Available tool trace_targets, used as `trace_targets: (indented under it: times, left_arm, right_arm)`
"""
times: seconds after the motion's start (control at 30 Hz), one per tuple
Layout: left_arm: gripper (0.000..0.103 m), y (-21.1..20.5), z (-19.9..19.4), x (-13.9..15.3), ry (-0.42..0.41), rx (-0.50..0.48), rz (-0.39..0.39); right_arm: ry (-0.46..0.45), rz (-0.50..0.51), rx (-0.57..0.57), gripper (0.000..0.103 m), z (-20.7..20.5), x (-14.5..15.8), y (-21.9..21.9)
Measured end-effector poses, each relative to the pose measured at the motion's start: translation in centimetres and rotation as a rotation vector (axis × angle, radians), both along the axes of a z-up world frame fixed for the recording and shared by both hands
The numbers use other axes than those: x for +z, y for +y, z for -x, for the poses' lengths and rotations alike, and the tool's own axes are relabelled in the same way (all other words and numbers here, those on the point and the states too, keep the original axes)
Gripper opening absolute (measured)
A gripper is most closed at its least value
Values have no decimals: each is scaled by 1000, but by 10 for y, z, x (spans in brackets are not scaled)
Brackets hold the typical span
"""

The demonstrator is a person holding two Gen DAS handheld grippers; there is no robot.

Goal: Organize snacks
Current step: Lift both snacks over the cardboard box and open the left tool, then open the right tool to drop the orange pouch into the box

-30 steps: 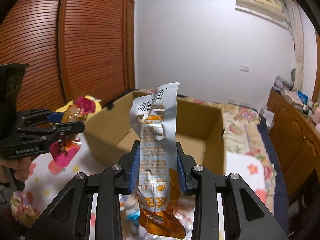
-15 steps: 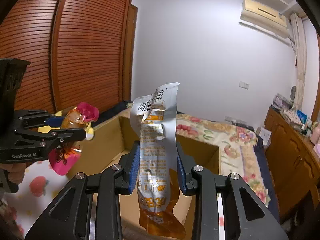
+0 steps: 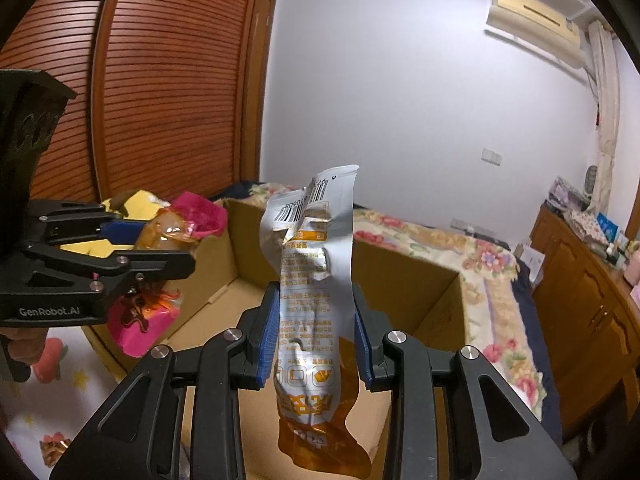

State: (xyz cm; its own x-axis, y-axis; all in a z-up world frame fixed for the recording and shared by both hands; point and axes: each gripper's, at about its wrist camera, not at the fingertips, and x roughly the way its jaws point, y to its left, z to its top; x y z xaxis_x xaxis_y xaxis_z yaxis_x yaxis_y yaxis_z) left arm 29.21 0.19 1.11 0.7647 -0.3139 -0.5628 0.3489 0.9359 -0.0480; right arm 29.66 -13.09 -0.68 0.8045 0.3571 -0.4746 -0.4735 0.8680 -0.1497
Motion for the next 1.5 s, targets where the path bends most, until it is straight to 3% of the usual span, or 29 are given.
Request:
trace_targets:
  times: [0.7, 0.77, 0.8, 1.0, 1.17, 1.5]
  left_arm:
    - [39, 11, 11, 6, -39, 32, 3]
    - [52, 13, 14, 6, -42, 41, 4]
    - [56, 13, 16, 6, -46, 44, 6]
    - [62, 13, 32, 5, -52, 50, 12]
    - [76, 14, 55, 3, -64, 44, 6]
    - [80, 15, 101, -3, -49, 30, 8]
  right_arm:
    - [67, 26, -14, 35, 2, -21, 3]
    - [63, 20, -26, 65, 4, -20, 2]
    - [59, 9, -30, 68, 5, -19, 1]
    - [32, -40, -52, 69, 26, -2, -6]
    - [-25, -67, -67, 69, 57, 18, -13]
    - [-70, -105, -107, 71, 107, 39, -25]
